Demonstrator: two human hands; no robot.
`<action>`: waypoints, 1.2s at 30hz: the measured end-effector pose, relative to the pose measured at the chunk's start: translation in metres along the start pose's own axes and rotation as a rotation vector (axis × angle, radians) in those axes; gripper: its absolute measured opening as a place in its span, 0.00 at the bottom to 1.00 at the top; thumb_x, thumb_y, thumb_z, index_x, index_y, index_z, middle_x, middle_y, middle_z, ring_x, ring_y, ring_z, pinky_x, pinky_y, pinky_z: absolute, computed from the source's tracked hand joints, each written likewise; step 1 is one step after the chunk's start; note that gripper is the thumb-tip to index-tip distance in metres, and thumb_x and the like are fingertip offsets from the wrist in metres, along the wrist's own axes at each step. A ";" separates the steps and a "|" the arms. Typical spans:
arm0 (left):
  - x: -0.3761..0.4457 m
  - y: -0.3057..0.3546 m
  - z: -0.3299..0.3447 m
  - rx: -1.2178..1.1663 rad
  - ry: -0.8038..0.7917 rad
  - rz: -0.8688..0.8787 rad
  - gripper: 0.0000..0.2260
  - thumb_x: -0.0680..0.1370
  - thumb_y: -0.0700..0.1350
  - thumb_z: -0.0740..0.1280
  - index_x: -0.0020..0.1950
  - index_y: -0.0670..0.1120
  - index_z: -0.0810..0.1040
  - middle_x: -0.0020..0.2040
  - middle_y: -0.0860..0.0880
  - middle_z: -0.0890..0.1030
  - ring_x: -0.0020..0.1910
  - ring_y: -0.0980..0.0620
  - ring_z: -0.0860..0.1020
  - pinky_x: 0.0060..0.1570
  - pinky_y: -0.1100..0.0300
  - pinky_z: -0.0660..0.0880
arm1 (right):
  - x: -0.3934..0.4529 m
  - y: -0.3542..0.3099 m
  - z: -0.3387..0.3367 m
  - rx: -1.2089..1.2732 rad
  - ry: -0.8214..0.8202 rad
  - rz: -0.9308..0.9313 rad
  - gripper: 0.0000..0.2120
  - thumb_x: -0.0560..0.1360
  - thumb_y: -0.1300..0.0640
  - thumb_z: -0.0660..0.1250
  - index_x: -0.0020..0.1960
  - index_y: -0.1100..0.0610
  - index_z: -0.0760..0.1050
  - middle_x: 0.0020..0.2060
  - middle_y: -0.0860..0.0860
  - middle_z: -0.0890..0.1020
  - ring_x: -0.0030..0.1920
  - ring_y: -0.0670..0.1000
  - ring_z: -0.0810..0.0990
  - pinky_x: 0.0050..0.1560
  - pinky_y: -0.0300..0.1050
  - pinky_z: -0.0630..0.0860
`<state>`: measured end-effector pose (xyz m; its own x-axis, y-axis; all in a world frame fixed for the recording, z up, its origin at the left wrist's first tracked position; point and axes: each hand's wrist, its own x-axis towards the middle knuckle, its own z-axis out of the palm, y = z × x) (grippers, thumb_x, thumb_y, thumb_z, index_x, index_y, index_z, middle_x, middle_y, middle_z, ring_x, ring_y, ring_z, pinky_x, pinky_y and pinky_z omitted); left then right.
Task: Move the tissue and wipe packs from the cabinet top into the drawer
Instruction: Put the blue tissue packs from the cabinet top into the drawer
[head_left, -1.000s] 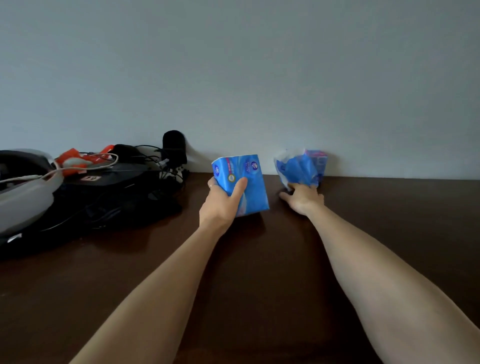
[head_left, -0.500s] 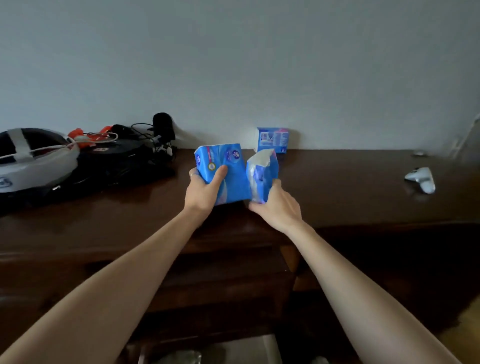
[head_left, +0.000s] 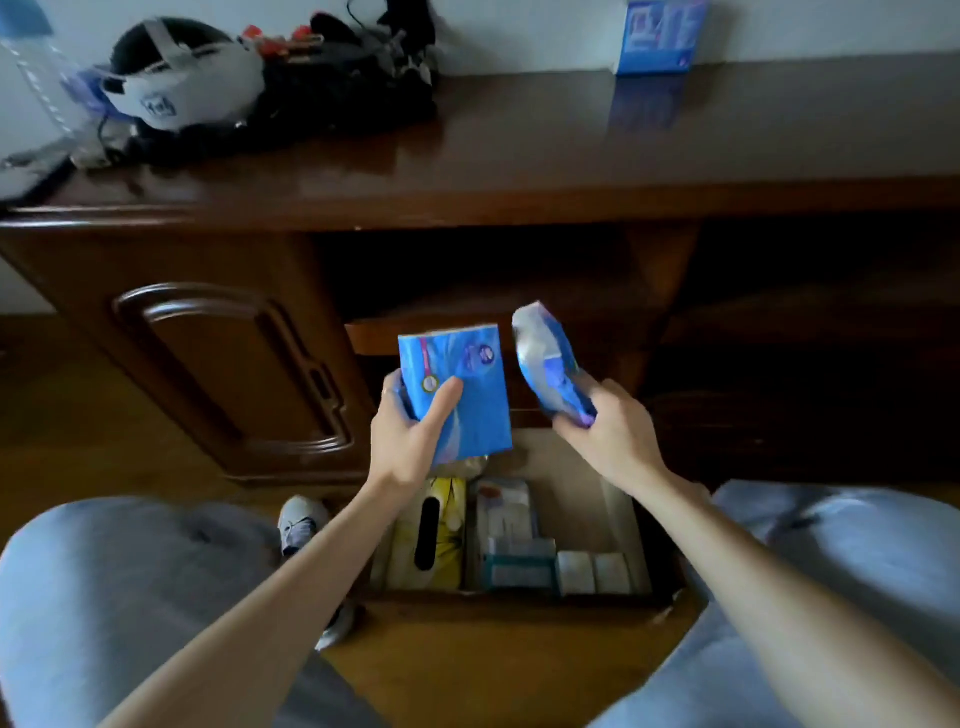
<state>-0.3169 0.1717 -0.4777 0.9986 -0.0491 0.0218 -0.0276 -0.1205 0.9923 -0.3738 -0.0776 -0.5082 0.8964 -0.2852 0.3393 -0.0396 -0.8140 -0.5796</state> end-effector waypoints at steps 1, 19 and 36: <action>-0.003 -0.020 -0.005 0.037 -0.002 -0.066 0.33 0.65 0.72 0.75 0.63 0.56 0.74 0.54 0.56 0.84 0.53 0.55 0.84 0.56 0.47 0.82 | -0.009 0.006 0.011 -0.004 -0.027 0.028 0.20 0.70 0.42 0.68 0.61 0.44 0.74 0.39 0.46 0.77 0.39 0.50 0.80 0.38 0.42 0.75; -0.002 -0.147 -0.060 -0.243 -0.022 -0.349 0.40 0.69 0.57 0.76 0.74 0.40 0.67 0.67 0.38 0.78 0.64 0.41 0.80 0.59 0.44 0.80 | -0.052 -0.079 0.151 0.047 -0.423 -0.380 0.05 0.71 0.56 0.70 0.44 0.57 0.79 0.51 0.49 0.79 0.50 0.53 0.77 0.35 0.44 0.67; 0.008 -0.212 -0.098 -0.013 0.006 -0.560 0.44 0.58 0.56 0.84 0.67 0.54 0.62 0.58 0.45 0.82 0.48 0.47 0.87 0.43 0.43 0.84 | -0.095 0.073 0.176 0.146 -0.833 0.455 0.19 0.79 0.61 0.70 0.69 0.54 0.74 0.64 0.49 0.79 0.65 0.53 0.79 0.56 0.40 0.78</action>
<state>-0.2986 0.2945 -0.6755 0.8608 0.0251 -0.5083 0.5076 -0.1146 0.8539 -0.3841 -0.0211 -0.7133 0.8368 -0.0610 -0.5440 -0.4561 -0.6274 -0.6312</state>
